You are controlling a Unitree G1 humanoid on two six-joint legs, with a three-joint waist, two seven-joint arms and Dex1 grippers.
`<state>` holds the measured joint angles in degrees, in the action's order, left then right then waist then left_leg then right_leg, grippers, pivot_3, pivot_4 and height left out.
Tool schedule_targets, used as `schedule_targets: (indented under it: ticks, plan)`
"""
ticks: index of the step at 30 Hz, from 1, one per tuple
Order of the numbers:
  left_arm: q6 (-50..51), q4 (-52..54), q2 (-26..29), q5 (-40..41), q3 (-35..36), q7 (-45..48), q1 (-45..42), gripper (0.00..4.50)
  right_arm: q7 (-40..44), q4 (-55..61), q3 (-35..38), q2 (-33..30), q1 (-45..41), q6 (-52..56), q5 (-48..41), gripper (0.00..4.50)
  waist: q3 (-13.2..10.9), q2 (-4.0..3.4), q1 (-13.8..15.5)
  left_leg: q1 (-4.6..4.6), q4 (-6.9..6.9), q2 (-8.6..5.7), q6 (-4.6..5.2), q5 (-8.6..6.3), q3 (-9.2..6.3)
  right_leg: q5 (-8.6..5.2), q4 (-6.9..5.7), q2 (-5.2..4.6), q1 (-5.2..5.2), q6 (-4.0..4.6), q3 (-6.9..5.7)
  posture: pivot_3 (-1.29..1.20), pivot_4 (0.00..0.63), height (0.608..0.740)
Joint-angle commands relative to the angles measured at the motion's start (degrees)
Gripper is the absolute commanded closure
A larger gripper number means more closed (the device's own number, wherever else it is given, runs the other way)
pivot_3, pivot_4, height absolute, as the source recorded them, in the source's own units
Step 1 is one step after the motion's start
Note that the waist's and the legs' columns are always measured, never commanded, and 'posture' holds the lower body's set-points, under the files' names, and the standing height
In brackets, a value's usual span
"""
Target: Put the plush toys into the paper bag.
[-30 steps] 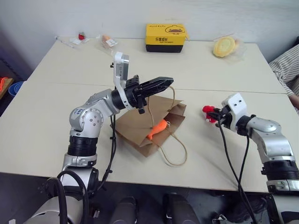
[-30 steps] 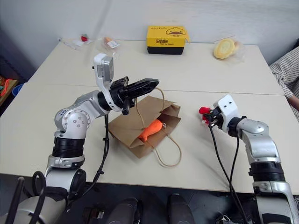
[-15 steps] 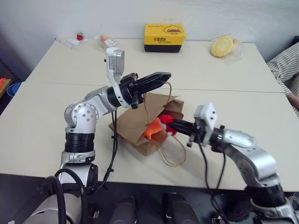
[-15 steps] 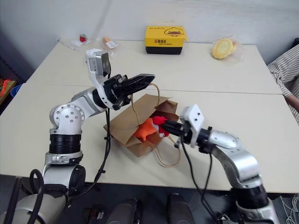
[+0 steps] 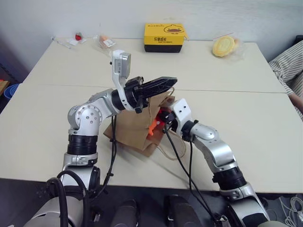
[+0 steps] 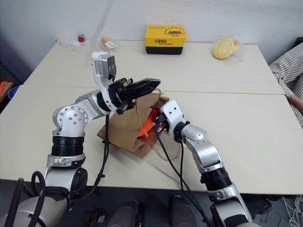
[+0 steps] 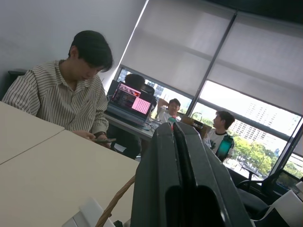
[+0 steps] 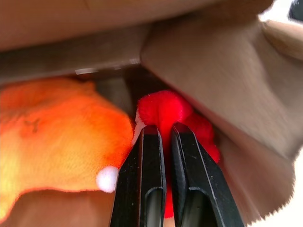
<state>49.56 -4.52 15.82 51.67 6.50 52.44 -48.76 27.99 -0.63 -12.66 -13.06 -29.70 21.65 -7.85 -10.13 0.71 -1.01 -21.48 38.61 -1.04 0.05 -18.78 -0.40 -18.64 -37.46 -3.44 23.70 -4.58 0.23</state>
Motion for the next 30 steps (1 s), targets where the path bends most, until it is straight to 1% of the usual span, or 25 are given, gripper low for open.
schedule_targets:
  ticks: [1,4,9,12,14,16,18,23,24,25,27,30]
  plan:
    - [-0.66,2.37,0.21,1.11,0.73,0.72,0.06,4.5,2.25,-0.89,-0.77,1.63,-1.42,-2.38,-0.44,4.48,0.0,0.0,-0.28,0.0,0.0,0.0,0.0,0.0,0.0,0.0,0.0,0.0,0.0,0.0,0.0,0.0,0.15,0.74]
    - [-0.99,2.06,0.26,0.95,0.84,0.94,0.3,4.5,4.29,-4.98,-0.91,4.2,-2.55,-0.72,-2.15,4.48,0.0,0.0,-0.58,0.0,0.0,0.0,0.0,0.0,-0.01,0.0,-0.01,0.0,-0.01,0.0,-0.01,0.0,0.15,0.74]
    - [-1.44,2.04,0.3,0.67,0.62,1.22,0.95,4.5,3.56,-14.39,-0.84,7.35,-4.94,-5.45,0.32,4.48,0.01,-0.01,-0.93,0.05,-0.02,0.02,-0.01,0.01,-0.01,0.0,-0.06,0.01,0.0,0.0,0.0,0.0,0.15,0.74]
    - [-1.61,2.27,0.51,0.6,0.78,1.12,1.23,4.5,2.94,-14.87,0.65,7.72,-4.14,-7.22,0.01,4.48,0.01,-0.01,-0.87,0.05,-0.03,0.03,-0.03,0.01,-0.01,0.0,-0.06,0.01,-0.01,0.0,-0.01,0.0,0.15,0.74]
    - [-1.95,2.4,0.7,0.45,0.98,0.98,1.43,4.5,5.49,-10.99,1.39,6.67,-2.65,-1.82,-3.12,3.9,0.01,-0.01,-0.77,0.05,-0.02,0.02,-0.02,0.01,-0.01,0.0,-0.05,0.0,-0.02,0.0,0.0,0.0,0.15,0.74]
    - [-2.09,2.66,0.87,0.55,1.18,0.74,1.65,4.5,5.39,-8.12,1.82,5.37,-1.86,-4.1,-2.21,3.26,0.0,-0.01,-0.7,0.05,-0.02,0.02,-0.02,0.01,-0.02,0.0,-0.06,-0.01,-0.02,0.0,0.0,0.0,0.15,0.74]
    - [-2.26,3.0,1.04,0.54,1.25,0.5,2.04,4.5,7.61,-3.35,2.02,2.76,-0.48,-1.69,-3.25,2.49,0.0,-0.01,-0.66,0.04,-0.03,0.02,-0.02,0.01,-0.01,0.0,-0.05,-0.01,-0.02,0.0,0.01,0.0,0.15,0.74]
    - [-2.34,3.96,1.12,0.64,1.32,-0.16,2.85,4.5,12.85,8.53,5.04,-3.76,2.76,11.11,-11.51,0.7,0.0,0.0,-0.51,0.0,-0.05,0.01,-0.01,0.0,-0.03,0.0,0.01,-0.02,-0.02,0.0,0.0,0.0,0.15,0.74]
    - [-2.33,4.13,1.15,0.66,1.36,-0.28,3.0,4.5,15.09,11.36,5.47,-6.36,3.61,13.43,-13.44,0.32,0.0,0.0,-0.49,0.0,-0.06,0.01,0.0,0.0,-0.03,0.0,0.02,-0.02,-0.02,0.0,-0.01,0.0,0.15,0.74]
    - [-2.32,4.29,1.16,0.7,1.41,-0.41,3.13,4.5,16.67,13.53,5.83,-8.42,4.36,14.76,-14.66,0.03,0.0,-0.01,-0.47,0.0,-0.06,0.01,0.0,0.0,-0.03,0.0,0.02,-0.02,-0.02,0.0,-0.01,0.0,0.15,0.74]
    - [-2.27,4.73,1.13,0.79,1.45,-0.75,3.36,4.5,18.49,17.36,7.29,-11.91,6.06,17.12,-17.22,0.03,0.0,-0.01,-0.43,0.0,-0.09,0.02,0.0,0.0,-0.04,0.0,0.05,-0.01,-0.03,0.0,-0.02,0.0,0.15,0.74]
    - [-3.33,6.07,1.51,1.15,1.92,0.31,3.69,4.5,22.14,22.94,15.95,-18.78,11.08,23.17,-25.99,0.03,-0.01,0.0,-0.19,0.0,-0.13,0.01,0.01,0.0,-0.05,0.0,0.08,-0.01,-0.04,0.0,-0.02,0.0,0.15,0.74]
